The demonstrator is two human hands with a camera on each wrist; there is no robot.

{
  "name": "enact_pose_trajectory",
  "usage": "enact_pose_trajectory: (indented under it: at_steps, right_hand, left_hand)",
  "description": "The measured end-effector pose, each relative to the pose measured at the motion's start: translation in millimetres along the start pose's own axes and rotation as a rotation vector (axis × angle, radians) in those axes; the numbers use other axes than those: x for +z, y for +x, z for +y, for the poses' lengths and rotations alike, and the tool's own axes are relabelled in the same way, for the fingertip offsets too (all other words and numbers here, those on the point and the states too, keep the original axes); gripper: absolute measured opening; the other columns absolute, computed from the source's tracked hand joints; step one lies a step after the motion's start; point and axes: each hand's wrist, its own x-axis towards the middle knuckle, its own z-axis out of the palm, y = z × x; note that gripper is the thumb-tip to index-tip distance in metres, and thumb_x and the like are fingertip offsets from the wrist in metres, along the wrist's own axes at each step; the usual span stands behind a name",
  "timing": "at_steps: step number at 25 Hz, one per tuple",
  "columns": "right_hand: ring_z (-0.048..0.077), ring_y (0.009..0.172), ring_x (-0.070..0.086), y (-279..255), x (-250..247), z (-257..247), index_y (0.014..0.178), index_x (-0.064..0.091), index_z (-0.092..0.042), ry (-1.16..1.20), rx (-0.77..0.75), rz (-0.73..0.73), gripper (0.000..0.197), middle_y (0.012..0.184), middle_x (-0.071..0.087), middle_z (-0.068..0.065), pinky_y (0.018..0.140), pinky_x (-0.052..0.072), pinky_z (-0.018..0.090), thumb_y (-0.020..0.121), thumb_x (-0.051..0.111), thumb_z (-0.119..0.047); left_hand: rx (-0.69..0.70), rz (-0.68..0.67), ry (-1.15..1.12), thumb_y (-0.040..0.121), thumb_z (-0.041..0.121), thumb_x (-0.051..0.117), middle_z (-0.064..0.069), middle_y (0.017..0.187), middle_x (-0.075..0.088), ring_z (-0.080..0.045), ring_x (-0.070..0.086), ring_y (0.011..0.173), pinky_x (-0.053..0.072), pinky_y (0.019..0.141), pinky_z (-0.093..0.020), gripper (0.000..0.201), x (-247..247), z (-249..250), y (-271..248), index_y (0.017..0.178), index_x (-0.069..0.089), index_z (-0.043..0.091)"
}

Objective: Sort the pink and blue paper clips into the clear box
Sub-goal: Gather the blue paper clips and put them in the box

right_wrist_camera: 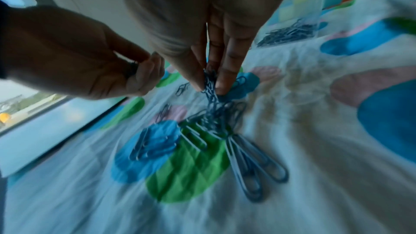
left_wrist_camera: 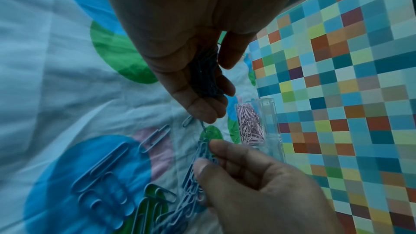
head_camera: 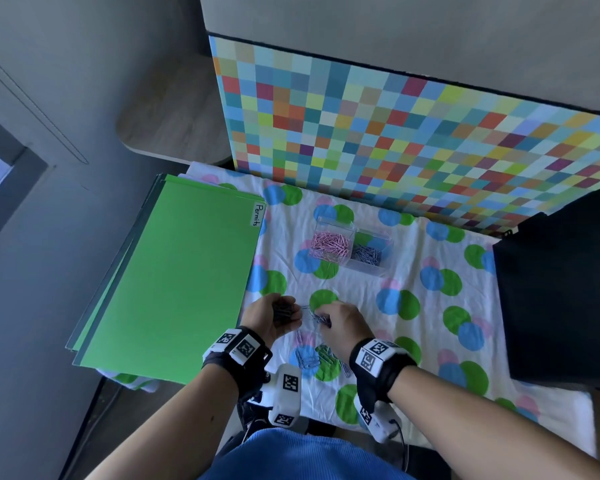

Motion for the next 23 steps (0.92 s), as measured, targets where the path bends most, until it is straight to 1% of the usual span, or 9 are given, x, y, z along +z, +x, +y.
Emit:
enact_pose_trajectory:
  at_steps: [3,7,9,11,14,16,19,21,23]
  right_hand:
    - [0.02,0.102,0.065,-0.3,-9.4,-0.9,0.112,0.068,-0.012,0.085,0.021,0.071,0.029,0.111,0.07,0.008,0.091,0.05,0.028,0.085,0.059,-0.008]
    - [0.015,0.095,0.066,-0.5,-23.5,0.0,0.108,0.07,-0.012,0.173,0.037,0.162,0.026,0.107,0.071,0.005,0.085,0.047,0.017,0.084,0.062,-0.007]
    - [0.012,0.09,0.065,1.0,-30.1,-6.9,0.105,0.071,-0.012,0.217,-0.024,0.203,0.023,0.104,0.072,0.003,0.083,0.047,0.015,0.083,0.064,-0.007]
    - [0.011,0.087,0.065,2.6,-34.6,-19.0,0.102,0.072,-0.012,0.25,-0.119,0.217,0.022,0.1,0.072,0.003,0.083,0.048,0.015,0.082,0.066,-0.007]
    - [0.014,0.091,0.065,4.0,-37.9,-32.1,0.101,0.071,-0.013,0.286,-0.211,0.187,0.026,0.101,0.07,0.004,0.085,0.047,0.015,0.079,0.063,-0.003]
    - [0.014,0.093,0.063,2.4,-43.7,-30.3,0.101,0.07,-0.014,0.271,-0.267,0.21,0.028,0.103,0.066,0.002,0.088,0.049,0.022,0.076,0.063,-0.003]
    - [0.01,0.101,0.056,-5.7,-62.0,-7.2,0.101,0.069,-0.013,0.218,-0.302,0.402,0.025,0.107,0.059,0.001,0.092,0.044,0.02,0.077,0.068,-0.009]
    - [0.007,0.101,0.055,-15.0,-75.4,18.8,0.102,0.068,-0.015,0.241,-0.232,0.534,0.024,0.106,0.057,0.0,0.091,0.042,0.016,0.078,0.07,-0.01]
    - [0.005,0.096,0.055,-27.0,-82.4,44.9,0.1,0.067,-0.017,0.261,-0.138,0.581,0.024,0.104,0.057,-0.002,0.087,0.042,0.013,0.079,0.069,-0.008]
  left_hand:
    - [0.005,0.011,0.028,0.097,0.014,0.037,-0.015,0.068,0.064,-0.027,0.061,0.064,0.054,0.062,-0.034,0.032,2.0,-1.1,2.9,0.08,0.06,0.001]
    - [0.004,0.003,0.045,0.098,0.015,0.037,-0.017,0.076,0.062,-0.027,0.061,0.067,0.053,0.066,-0.035,0.03,8.9,-2.9,7.6,0.086,0.06,0.0]
    - [-0.014,-0.015,0.035,0.099,0.017,0.037,-0.017,0.078,0.062,-0.027,0.061,0.068,0.054,0.065,-0.035,0.032,14.1,-2.9,9.2,0.087,0.06,0.0]
    - [-0.034,-0.066,-0.016,0.099,0.019,0.035,-0.018,0.079,0.063,-0.027,0.062,0.066,0.055,0.06,-0.034,0.033,23.3,-3.6,8.1,0.089,0.059,-0.001]
    - [-0.018,-0.17,-0.128,0.095,0.008,0.03,-0.017,0.079,0.062,-0.024,0.064,0.064,0.053,0.054,-0.028,0.031,43.3,-1.9,1.0,0.087,0.059,0.001]
    - [0.008,-0.206,-0.147,0.091,0.002,0.03,-0.016,0.077,0.058,-0.024,0.06,0.068,0.052,0.055,-0.027,0.028,58.5,3.0,0.0,0.082,0.056,0.001]
    - [-0.007,-0.22,-0.123,0.09,0.005,0.034,-0.014,0.062,0.058,-0.022,0.06,0.055,0.053,0.05,-0.025,0.027,86.6,17.7,10.4,0.075,0.056,0.001]
    - [0.005,-0.226,-0.029,0.091,0.006,0.036,-0.01,0.053,0.06,-0.019,0.06,0.048,0.054,0.047,-0.024,0.03,112.8,31.4,18.5,0.07,0.057,0.003]
    - [0.051,-0.243,0.078,0.091,0.005,0.036,-0.009,0.051,0.058,-0.019,0.057,0.049,0.052,0.046,-0.023,0.03,142.3,45.9,21.7,0.068,0.055,0.003]
